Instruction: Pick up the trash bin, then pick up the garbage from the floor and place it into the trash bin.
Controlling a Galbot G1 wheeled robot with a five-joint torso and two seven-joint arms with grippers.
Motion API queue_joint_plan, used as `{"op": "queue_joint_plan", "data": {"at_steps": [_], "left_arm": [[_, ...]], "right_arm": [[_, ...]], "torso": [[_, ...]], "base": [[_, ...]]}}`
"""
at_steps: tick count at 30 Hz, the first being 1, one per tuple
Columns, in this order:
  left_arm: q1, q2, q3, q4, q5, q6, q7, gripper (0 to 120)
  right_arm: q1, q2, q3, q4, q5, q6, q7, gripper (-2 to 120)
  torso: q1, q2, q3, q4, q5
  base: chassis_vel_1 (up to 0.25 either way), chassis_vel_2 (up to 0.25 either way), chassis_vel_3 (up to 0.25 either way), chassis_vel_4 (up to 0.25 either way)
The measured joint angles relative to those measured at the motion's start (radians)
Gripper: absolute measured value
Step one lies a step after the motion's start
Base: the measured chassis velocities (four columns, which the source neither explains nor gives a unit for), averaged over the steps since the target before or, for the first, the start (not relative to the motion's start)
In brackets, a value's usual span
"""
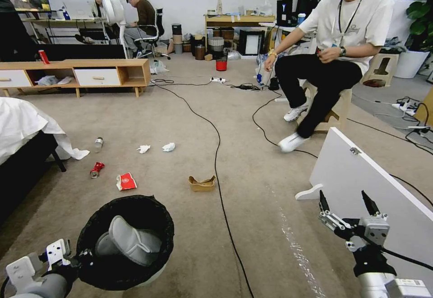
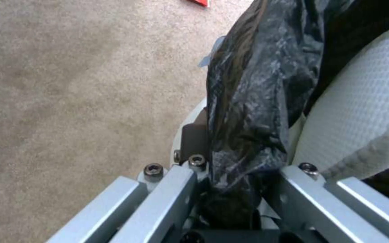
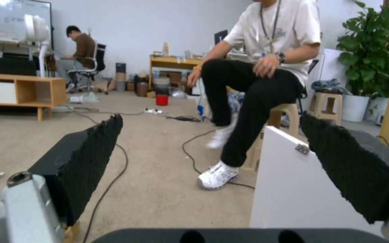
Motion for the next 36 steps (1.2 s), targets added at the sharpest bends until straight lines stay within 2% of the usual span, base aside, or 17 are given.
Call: {"op": "queue_joint_plan", "data": {"at_steps": [15,36], "left_arm": [[0.008,0.006,-0.014,-0.008,-0.013,0.000,0.001,1],[0.005,-0.018,-0.013,-0.005,-0.007,0.000,0.012,1]], "right_arm": [[-0.003,-0.005,0.012,0.001,-0.004,0.004,0.013,100],[-0.001,-0.015,0.027,-0.007,-0.012,0.001,0.029,100]], "torso": [[0.000,0.000,0.000,0.0000,0.0000],[0.000,0.000,0.000,0.0000,0.0000]], "base": [[0.000,0.000,0.000,0.000],[0.000,0.000,0.000,0.000]]}}
